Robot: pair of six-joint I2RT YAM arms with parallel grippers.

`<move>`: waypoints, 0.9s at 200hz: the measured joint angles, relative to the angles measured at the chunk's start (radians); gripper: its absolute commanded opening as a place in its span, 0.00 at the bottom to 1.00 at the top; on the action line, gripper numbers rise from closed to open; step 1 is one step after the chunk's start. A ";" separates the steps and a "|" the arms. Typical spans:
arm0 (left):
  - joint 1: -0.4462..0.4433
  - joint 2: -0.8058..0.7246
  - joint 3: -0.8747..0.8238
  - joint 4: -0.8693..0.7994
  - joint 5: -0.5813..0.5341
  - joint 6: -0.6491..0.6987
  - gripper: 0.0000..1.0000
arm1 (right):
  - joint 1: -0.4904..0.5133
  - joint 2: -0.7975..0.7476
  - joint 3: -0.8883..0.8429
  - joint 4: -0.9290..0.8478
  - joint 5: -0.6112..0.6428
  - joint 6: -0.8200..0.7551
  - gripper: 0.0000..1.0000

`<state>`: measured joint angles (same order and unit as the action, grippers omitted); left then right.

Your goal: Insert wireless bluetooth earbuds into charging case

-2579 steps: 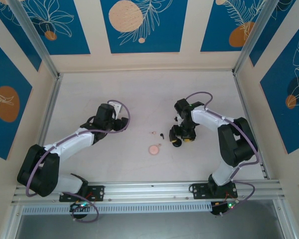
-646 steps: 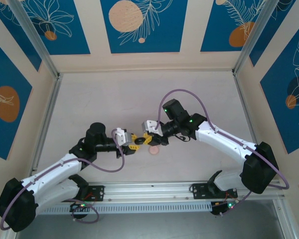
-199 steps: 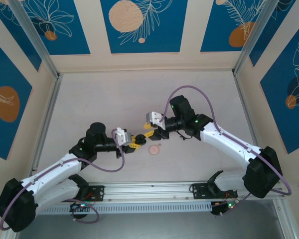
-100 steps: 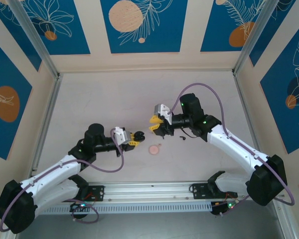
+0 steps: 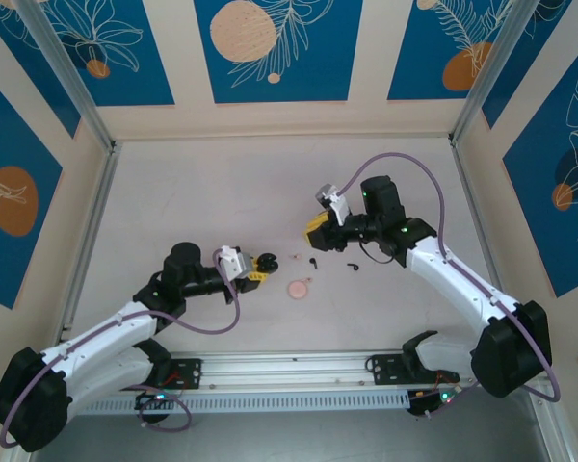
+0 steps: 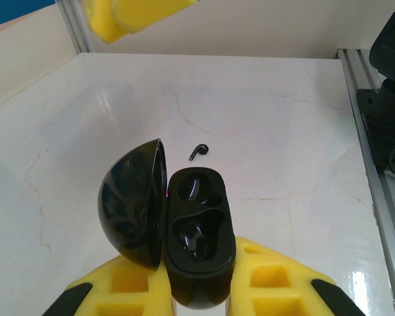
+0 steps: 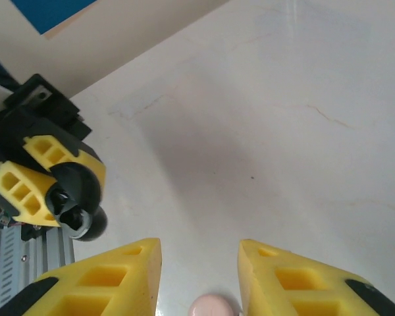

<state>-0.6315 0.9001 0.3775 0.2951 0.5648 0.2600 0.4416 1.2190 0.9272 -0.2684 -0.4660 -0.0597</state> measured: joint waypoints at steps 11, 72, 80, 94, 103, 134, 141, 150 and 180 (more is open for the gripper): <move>0.000 0.000 0.000 0.002 -0.002 0.000 0.16 | -0.015 0.009 0.001 -0.018 0.000 0.023 0.36; 0.000 0.000 0.000 0.004 -0.010 0.000 0.16 | -0.064 0.077 0.030 -0.119 0.015 0.095 0.37; 0.000 0.000 0.000 0.004 -0.010 0.000 0.16 | -0.066 0.091 0.042 -0.135 0.027 0.098 0.36; 0.000 0.000 0.000 0.004 -0.010 0.000 0.16 | -0.068 0.121 0.065 -0.167 0.058 0.104 0.36; 0.000 0.000 0.000 0.003 -0.011 0.000 0.16 | -0.069 0.141 0.081 -0.190 0.079 0.105 0.36; 0.000 0.000 -0.005 0.003 -0.018 0.000 0.15 | -0.069 0.223 0.144 -0.280 0.183 0.105 0.37; 0.000 0.000 -0.006 0.003 -0.018 0.000 0.15 | -0.069 0.242 0.157 -0.303 0.209 0.105 0.37; 0.000 0.000 -0.007 0.001 -0.018 0.000 0.15 | -0.069 0.266 0.173 -0.329 0.243 0.105 0.37; 0.000 0.000 -0.007 -0.002 -0.020 0.000 0.15 | -0.069 0.349 0.209 -0.409 0.356 0.106 0.37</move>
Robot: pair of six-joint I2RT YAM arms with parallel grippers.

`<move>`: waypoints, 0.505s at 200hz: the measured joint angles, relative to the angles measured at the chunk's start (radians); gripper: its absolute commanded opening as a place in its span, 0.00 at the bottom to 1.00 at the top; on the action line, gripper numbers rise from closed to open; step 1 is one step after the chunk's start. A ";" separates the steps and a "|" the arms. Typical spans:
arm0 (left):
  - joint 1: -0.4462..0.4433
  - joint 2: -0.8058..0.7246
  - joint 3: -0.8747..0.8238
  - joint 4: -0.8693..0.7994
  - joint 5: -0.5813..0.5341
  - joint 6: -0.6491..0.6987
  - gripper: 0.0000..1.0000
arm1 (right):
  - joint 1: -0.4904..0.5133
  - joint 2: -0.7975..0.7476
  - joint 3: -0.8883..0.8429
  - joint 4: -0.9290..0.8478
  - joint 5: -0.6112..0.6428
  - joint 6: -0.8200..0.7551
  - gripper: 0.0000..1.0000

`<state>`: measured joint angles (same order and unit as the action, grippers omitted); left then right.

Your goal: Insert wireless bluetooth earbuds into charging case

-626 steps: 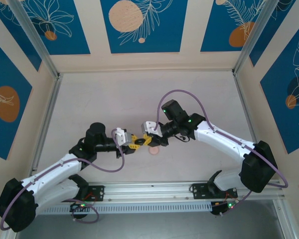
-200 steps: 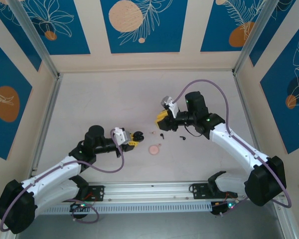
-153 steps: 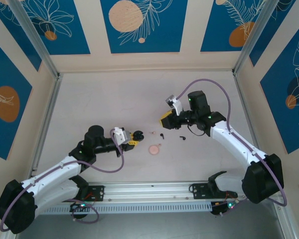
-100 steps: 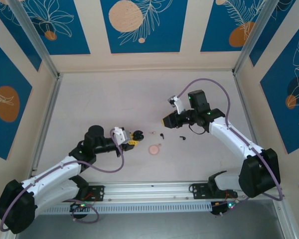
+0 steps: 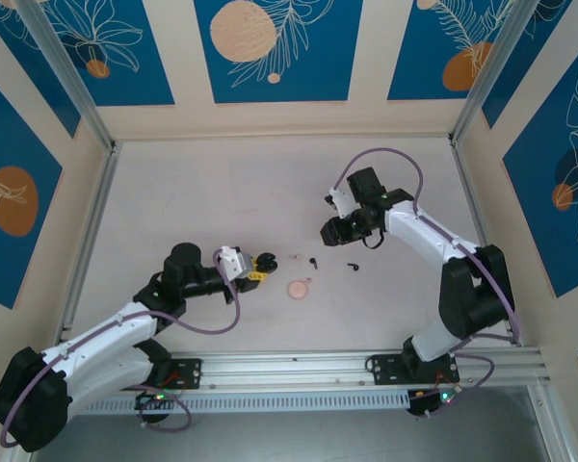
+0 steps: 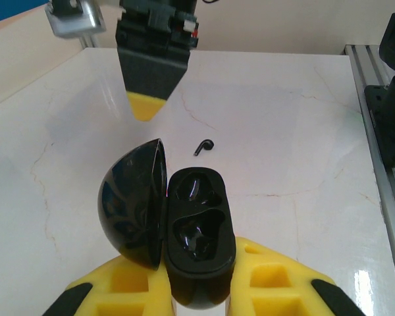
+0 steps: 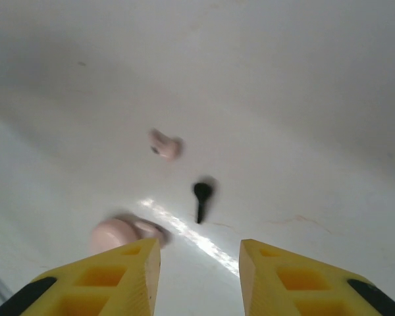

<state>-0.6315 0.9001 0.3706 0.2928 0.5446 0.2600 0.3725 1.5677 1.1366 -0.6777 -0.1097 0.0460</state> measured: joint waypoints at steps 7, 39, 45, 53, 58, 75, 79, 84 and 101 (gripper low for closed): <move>0.000 0.000 0.000 -0.001 0.000 0.000 0.15 | 0.000 0.016 0.002 -0.013 0.016 0.000 0.37; 0.000 0.000 0.000 -0.004 -0.002 0.000 0.15 | 0.016 0.061 0.005 -0.048 0.045 0.008 0.37; 0.000 0.000 0.000 -0.005 -0.003 0.000 0.15 | 0.026 0.069 0.010 -0.050 0.047 0.014 0.37; 0.000 0.000 0.000 -0.007 -0.004 0.000 0.15 | 0.038 0.080 0.021 -0.051 0.048 0.021 0.37; 0.000 0.000 0.000 -0.009 -0.004 0.000 0.15 | 0.045 0.087 0.030 -0.053 0.048 0.026 0.37; 0.000 -0.002 0.000 -0.017 -0.004 -0.001 0.15 | 0.067 0.122 0.065 -0.052 0.052 0.040 0.37; 0.000 -0.003 0.000 -0.020 -0.005 0.000 0.15 | 0.072 0.134 0.075 -0.053 0.055 0.043 0.37; 0.000 -0.004 0.000 -0.022 -0.005 0.000 0.15 | 0.079 0.145 0.085 -0.054 0.058 0.047 0.37; 0.000 -0.013 0.000 -0.027 -0.008 0.000 0.15 | 0.097 0.192 0.119 -0.058 0.067 0.059 0.37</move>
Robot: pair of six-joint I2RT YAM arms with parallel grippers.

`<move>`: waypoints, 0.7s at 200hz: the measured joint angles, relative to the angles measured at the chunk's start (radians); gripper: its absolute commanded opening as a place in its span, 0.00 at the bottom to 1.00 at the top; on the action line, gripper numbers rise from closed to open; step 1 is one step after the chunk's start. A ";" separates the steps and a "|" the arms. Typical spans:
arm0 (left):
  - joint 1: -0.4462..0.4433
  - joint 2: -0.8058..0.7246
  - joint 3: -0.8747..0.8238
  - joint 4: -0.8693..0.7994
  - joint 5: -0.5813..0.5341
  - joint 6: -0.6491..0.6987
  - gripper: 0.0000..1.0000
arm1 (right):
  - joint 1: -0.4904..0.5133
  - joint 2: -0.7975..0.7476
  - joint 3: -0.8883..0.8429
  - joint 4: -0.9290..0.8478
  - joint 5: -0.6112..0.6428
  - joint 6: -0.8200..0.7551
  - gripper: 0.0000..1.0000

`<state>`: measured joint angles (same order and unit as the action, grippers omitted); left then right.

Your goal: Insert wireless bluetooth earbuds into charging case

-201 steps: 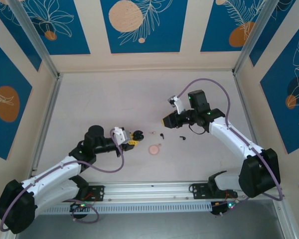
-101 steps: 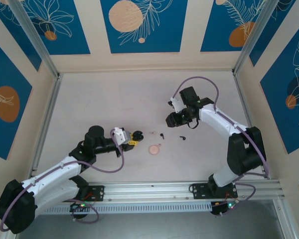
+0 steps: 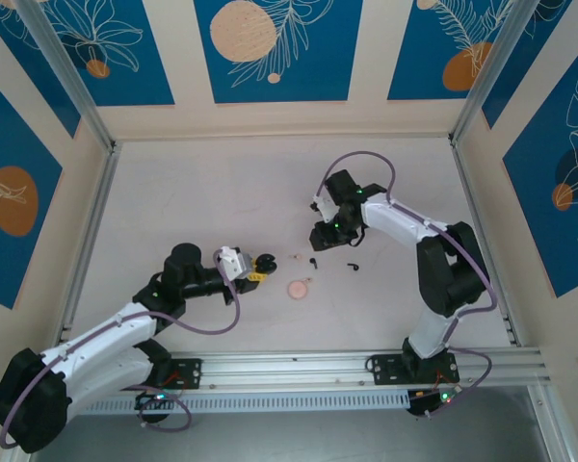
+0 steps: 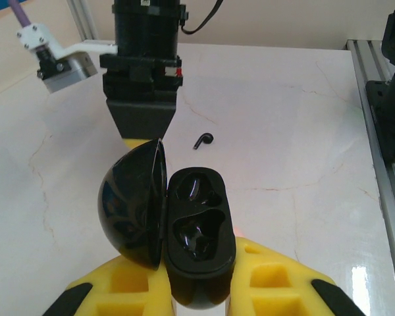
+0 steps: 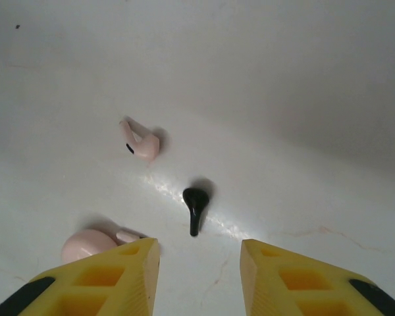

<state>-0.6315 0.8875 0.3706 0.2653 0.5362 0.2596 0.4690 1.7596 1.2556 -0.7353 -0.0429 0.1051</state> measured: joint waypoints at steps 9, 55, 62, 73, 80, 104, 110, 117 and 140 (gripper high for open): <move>0.000 -0.006 0.000 -0.002 -0.004 0.000 0.15 | 0.008 0.023 0.014 -0.007 0.007 0.005 0.37; 0.000 -0.023 -0.003 -0.019 -0.015 0.000 0.15 | 0.047 0.102 0.064 -0.041 0.038 0.034 0.38; 0.000 -0.023 -0.003 -0.022 -0.015 0.000 0.15 | 0.053 0.110 0.070 -0.044 0.043 0.038 0.38; 0.000 -0.023 -0.003 -0.023 -0.018 0.000 0.15 | 0.063 0.122 0.080 -0.048 0.051 0.046 0.38; 0.000 -0.023 -0.003 -0.023 -0.018 0.000 0.15 | 0.068 0.129 0.086 -0.051 0.056 0.050 0.39; 0.000 -0.031 -0.003 -0.028 -0.021 0.000 0.15 | 0.080 0.156 0.103 -0.065 0.071 0.062 0.40; 0.000 -0.033 -0.003 -0.028 -0.021 0.000 0.15 | 0.082 0.162 0.106 -0.067 0.074 0.064 0.40; 0.000 -0.035 -0.003 -0.029 -0.022 0.000 0.15 | 0.086 0.169 0.108 -0.069 0.079 0.068 0.40; 0.000 -0.037 -0.003 -0.034 -0.023 0.001 0.15 | 0.094 0.185 0.117 -0.079 0.092 0.072 0.40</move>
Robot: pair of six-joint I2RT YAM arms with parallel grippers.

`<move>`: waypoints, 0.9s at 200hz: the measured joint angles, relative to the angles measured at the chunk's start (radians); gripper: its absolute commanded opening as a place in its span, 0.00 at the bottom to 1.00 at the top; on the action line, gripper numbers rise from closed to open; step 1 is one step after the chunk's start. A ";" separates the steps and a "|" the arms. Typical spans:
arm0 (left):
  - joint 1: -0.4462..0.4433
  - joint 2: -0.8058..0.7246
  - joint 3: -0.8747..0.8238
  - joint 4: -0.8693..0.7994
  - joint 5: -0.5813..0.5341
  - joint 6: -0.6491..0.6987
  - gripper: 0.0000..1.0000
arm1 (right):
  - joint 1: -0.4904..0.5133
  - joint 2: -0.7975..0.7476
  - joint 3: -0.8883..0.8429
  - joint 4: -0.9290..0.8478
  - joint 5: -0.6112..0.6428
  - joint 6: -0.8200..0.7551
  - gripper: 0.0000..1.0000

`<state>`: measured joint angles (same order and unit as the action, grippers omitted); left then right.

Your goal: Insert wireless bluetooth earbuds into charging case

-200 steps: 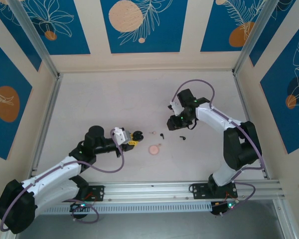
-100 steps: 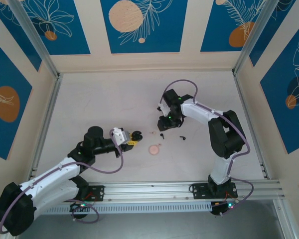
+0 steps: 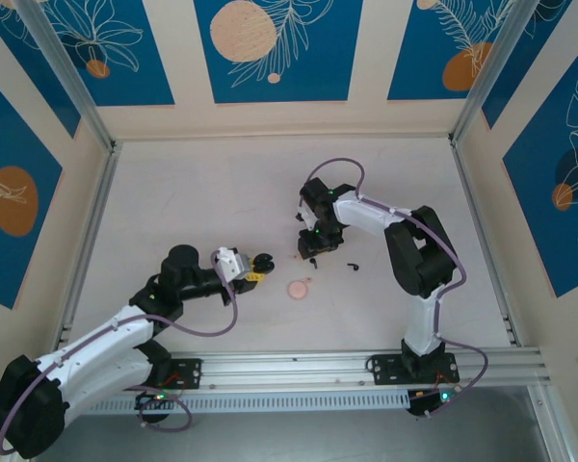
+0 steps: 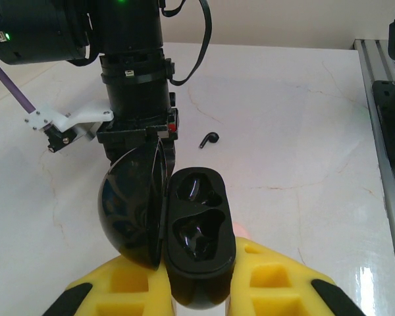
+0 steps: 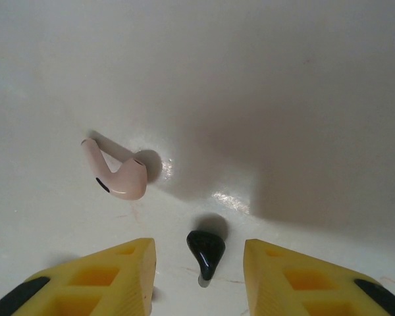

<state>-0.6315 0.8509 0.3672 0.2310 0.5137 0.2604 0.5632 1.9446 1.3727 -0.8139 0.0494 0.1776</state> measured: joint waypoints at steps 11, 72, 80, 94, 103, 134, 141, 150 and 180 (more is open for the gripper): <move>0.000 0.000 0.000 -0.007 0.000 0.000 0.15 | 0.003 0.005 0.007 -0.006 0.005 0.003 0.40; 0.000 0.000 0.000 -0.012 -0.003 0.000 0.15 | 0.014 0.039 0.028 -0.022 0.034 0.011 0.39; 0.000 0.000 0.000 -0.012 -0.003 0.000 0.15 | 0.015 0.040 0.028 -0.024 0.036 0.011 0.39; 0.000 0.000 0.000 -0.013 -0.003 0.000 0.15 | 0.018 0.040 0.028 -0.029 0.042 0.014 0.39; 0.000 0.000 0.000 -0.013 -0.003 0.000 0.15 | 0.021 0.041 0.028 -0.031 0.045 0.014 0.38; 0.000 0.000 0.000 -0.014 -0.003 0.000 0.15 | 0.029 0.042 0.028 -0.040 0.053 0.018 0.38; 0.000 0.000 0.000 -0.014 -0.003 0.000 0.15 | 0.030 0.042 0.028 -0.041 0.055 0.018 0.39; 0.000 -0.001 0.000 -0.015 -0.003 0.000 0.15 | 0.032 0.042 0.028 -0.042 0.056 0.019 0.38; 0.000 -0.006 0.000 -0.014 -0.003 0.000 0.15 | 0.039 0.042 0.028 -0.049 0.069 0.027 0.36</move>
<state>-0.6315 0.8448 0.3668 0.2165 0.5106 0.2604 0.6025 1.9865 1.4006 -0.8627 0.1181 0.2047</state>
